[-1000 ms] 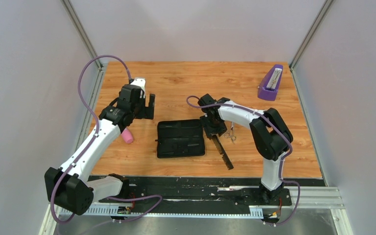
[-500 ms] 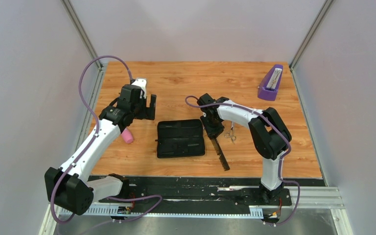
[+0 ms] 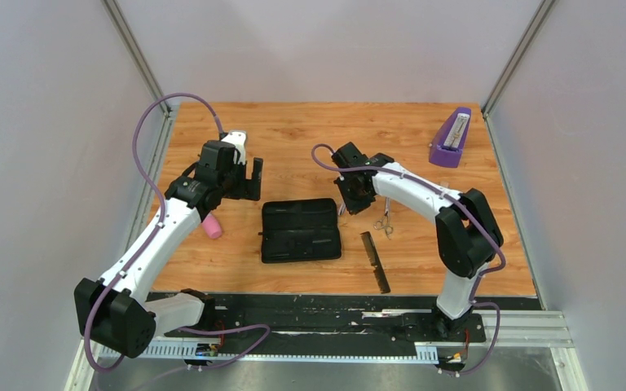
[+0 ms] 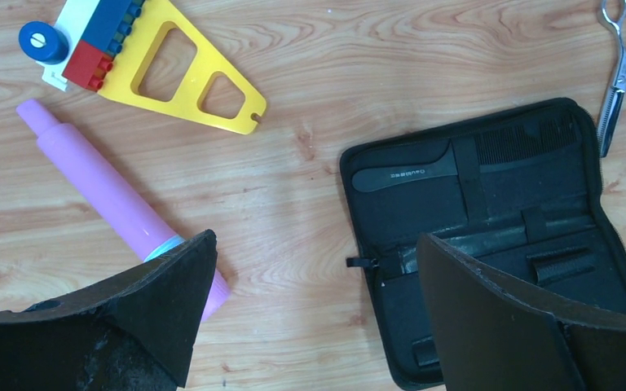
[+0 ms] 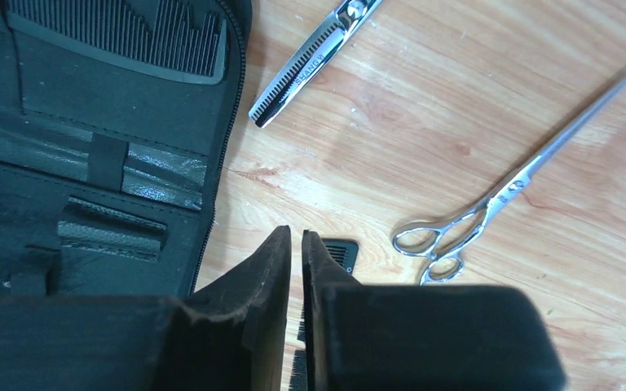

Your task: Sort the hair-cutting tools

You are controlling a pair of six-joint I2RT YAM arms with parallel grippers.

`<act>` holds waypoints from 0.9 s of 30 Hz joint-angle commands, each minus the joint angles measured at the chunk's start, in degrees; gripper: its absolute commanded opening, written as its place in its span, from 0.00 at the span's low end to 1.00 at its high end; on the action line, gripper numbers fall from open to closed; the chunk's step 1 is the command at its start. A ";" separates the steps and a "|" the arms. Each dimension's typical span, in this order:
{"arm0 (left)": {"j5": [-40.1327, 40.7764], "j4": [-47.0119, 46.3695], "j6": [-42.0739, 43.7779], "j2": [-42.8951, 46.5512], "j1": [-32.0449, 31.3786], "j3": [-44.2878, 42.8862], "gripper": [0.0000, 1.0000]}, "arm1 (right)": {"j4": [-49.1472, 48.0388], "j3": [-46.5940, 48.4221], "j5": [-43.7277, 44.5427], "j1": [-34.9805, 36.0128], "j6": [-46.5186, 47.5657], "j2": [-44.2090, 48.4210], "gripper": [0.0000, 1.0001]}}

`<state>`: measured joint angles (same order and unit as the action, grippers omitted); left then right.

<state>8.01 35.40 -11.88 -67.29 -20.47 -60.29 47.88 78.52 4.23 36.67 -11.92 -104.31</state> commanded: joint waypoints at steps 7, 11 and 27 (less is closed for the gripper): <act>-2.75 -2.57 -1.61 2.11 0.34 0.36 1.00 | 6.86 -10.85 -0.10 -0.06 -9.44 10.98 0.40; -2.57 -3.51 -1.42 1.56 0.34 0.62 1.00 | 7.98 -18.85 -3.22 1.02 -14.62 16.57 0.46; -3.38 -4.55 -1.44 0.50 0.34 0.44 1.00 | 9.42 -29.94 -6.26 7.05 -24.04 19.39 0.52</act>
<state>4.97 33.06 -12.71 -66.89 -20.47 -59.72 56.99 48.82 -1.15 42.87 -32.84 -85.23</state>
